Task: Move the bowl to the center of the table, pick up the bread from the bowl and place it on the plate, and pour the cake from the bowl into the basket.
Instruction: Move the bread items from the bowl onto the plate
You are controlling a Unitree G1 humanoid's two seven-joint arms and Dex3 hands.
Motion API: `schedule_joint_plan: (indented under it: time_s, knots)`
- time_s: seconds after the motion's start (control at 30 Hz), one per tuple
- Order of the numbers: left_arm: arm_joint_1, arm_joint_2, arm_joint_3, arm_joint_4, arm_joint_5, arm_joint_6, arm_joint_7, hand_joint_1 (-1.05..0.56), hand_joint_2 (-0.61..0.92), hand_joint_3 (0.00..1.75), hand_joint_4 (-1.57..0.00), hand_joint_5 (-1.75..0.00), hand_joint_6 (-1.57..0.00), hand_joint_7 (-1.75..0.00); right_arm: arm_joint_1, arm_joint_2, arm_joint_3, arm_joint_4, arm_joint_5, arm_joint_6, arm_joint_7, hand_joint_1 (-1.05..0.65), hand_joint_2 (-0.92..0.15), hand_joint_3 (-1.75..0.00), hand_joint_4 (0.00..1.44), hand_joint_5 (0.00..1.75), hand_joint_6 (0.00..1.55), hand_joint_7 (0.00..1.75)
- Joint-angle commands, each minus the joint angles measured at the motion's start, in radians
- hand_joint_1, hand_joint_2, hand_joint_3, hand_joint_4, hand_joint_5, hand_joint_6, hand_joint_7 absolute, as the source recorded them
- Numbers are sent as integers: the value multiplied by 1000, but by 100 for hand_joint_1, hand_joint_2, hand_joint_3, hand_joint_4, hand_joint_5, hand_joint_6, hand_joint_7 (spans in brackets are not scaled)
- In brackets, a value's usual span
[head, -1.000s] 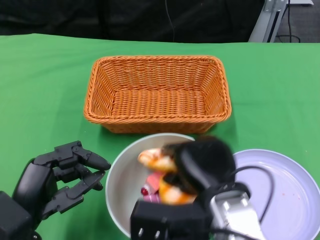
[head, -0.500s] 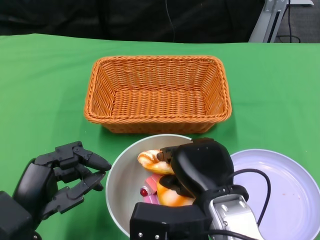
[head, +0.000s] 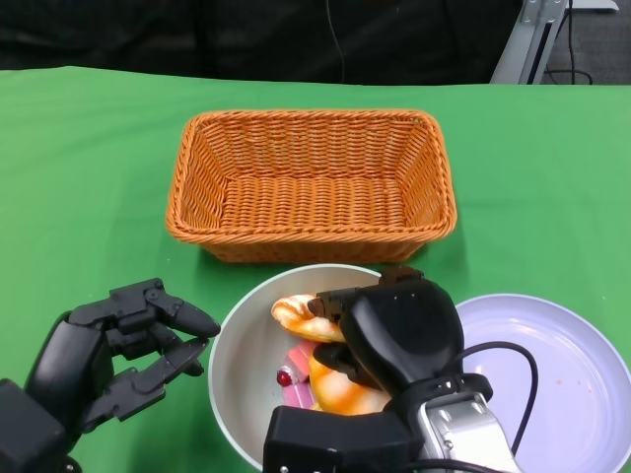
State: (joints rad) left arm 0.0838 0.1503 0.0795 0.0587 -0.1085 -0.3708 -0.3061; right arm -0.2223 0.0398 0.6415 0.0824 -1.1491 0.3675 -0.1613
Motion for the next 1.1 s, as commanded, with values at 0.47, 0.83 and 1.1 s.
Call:
schedule_joint_plan:
  time_s: [0.47, 0.83, 1.1]
  knots:
    - [-7, 13, 6, 38, 3, -50, 1, -12, 92, 29, -73, -139, -80, -100, 3, -49, -35, 38, 69, -65, -92, -30, -91, 0, 56, 171, 74, 100]
    - [-5, 11, 2, 29, 10, -40, 8, -13, 92, 30, -74, -139, -80, -100, -5, -85, -80, -5, 114, -125, -119, -30, -92, -5, 55, 175, 54, 149]
    - [-5, 12, 1, 32, 7, -39, 5, -12, 92, 30, -74, -139, -79, -101, -1, -91, -95, -50, 123, -133, -105, -30, -92, -2, 57, 173, 61, 126]
